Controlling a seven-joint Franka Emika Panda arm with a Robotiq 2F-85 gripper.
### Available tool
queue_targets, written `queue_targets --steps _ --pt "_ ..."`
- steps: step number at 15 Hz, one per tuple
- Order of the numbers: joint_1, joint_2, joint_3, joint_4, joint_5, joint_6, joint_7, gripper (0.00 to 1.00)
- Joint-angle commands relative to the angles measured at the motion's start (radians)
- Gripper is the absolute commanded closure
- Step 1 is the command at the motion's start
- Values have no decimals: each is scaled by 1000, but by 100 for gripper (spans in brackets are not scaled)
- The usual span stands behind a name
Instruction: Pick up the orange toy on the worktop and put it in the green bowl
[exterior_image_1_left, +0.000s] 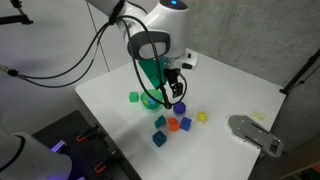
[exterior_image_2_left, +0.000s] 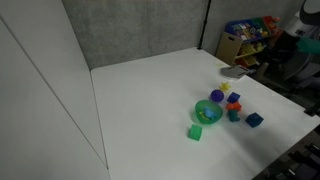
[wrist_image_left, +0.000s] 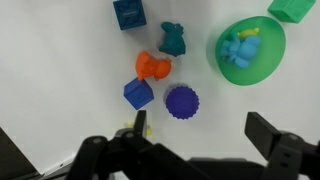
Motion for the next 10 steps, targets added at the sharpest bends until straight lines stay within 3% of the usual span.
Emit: queue_targets --steps 1,10 --pt "-25 117 7 67 17 45 6 0" --pt "-70 342 36 183 16 89 30 0"
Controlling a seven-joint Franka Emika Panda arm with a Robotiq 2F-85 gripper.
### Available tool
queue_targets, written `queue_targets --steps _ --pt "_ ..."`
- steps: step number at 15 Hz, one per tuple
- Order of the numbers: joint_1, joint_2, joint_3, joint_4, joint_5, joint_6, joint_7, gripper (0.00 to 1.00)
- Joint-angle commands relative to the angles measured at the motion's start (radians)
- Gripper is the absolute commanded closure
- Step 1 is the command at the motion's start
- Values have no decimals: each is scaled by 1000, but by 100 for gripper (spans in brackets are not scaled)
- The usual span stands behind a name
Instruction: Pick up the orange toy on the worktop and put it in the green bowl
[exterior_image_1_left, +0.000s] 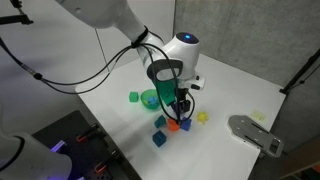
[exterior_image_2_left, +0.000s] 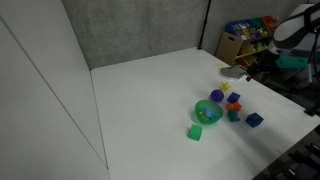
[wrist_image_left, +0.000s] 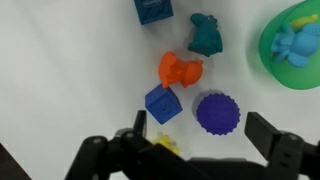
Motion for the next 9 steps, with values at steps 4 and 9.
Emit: queue_targets --steps 4,9 --pt "-36 164 41 121 11 -5 31 0" --pt "-62 272 70 190 18 -13 27 0"
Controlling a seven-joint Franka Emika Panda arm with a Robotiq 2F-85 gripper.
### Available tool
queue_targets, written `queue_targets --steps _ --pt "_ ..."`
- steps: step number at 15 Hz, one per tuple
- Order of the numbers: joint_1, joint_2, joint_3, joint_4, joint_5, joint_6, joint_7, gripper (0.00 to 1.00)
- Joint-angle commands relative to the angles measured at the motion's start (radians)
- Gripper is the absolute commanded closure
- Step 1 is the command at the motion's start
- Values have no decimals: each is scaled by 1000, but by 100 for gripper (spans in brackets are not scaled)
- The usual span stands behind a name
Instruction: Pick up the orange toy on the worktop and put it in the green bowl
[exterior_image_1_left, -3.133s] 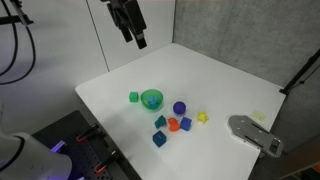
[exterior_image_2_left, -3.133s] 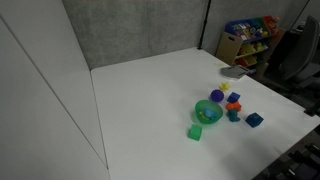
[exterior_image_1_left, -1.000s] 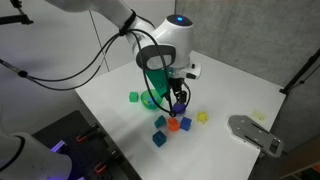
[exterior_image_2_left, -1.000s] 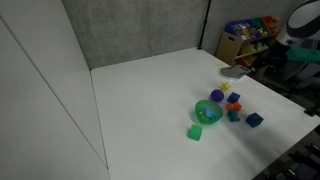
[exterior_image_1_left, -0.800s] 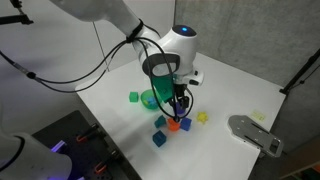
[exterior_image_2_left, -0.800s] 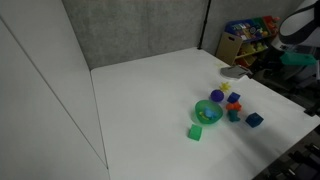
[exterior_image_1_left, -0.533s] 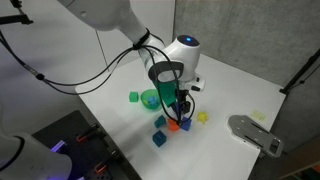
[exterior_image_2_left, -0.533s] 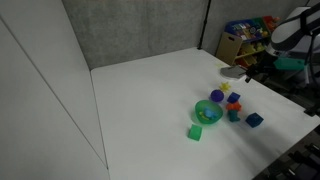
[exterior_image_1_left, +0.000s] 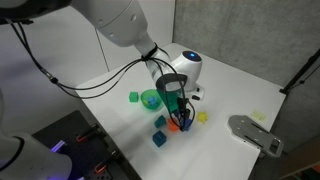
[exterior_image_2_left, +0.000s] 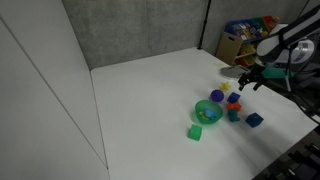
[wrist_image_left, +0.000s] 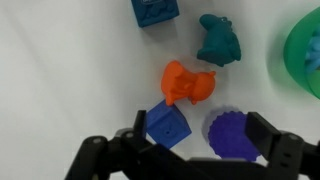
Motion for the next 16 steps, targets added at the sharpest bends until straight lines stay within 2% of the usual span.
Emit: queue_targets --steps 1,9,16 --pt "-35 88 34 77 15 -12 12 0" --pt "-41 251 63 185 3 -14 14 0" --pt "-37 346 77 251 -2 33 14 0"
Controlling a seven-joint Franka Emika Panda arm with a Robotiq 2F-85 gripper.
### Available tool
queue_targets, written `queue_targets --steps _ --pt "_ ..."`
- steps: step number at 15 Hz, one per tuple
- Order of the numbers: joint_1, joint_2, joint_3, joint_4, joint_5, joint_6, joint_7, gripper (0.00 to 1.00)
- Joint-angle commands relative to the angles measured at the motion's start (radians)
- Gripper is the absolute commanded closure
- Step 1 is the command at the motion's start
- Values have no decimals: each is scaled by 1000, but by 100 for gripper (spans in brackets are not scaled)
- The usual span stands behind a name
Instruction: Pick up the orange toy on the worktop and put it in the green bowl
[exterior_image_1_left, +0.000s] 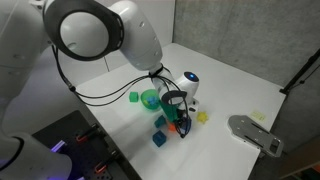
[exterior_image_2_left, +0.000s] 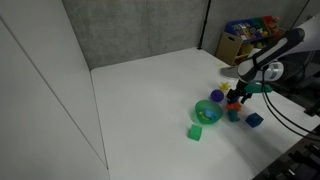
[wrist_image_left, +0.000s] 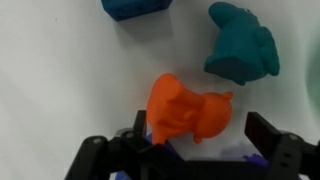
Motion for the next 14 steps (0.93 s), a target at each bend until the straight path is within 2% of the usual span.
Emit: queue_targets --steps 1,5,6,7,9,14 --pt "-16 47 23 44 -2 35 12 0" --pt "-3 77 17 50 -16 70 23 0" --pt "-1 80 14 51 -19 69 24 25" --pt "0 82 13 52 -22 66 25 26" --pt "3 68 13 52 -23 59 28 40" --pt "14 -10 41 38 -19 16 15 58"
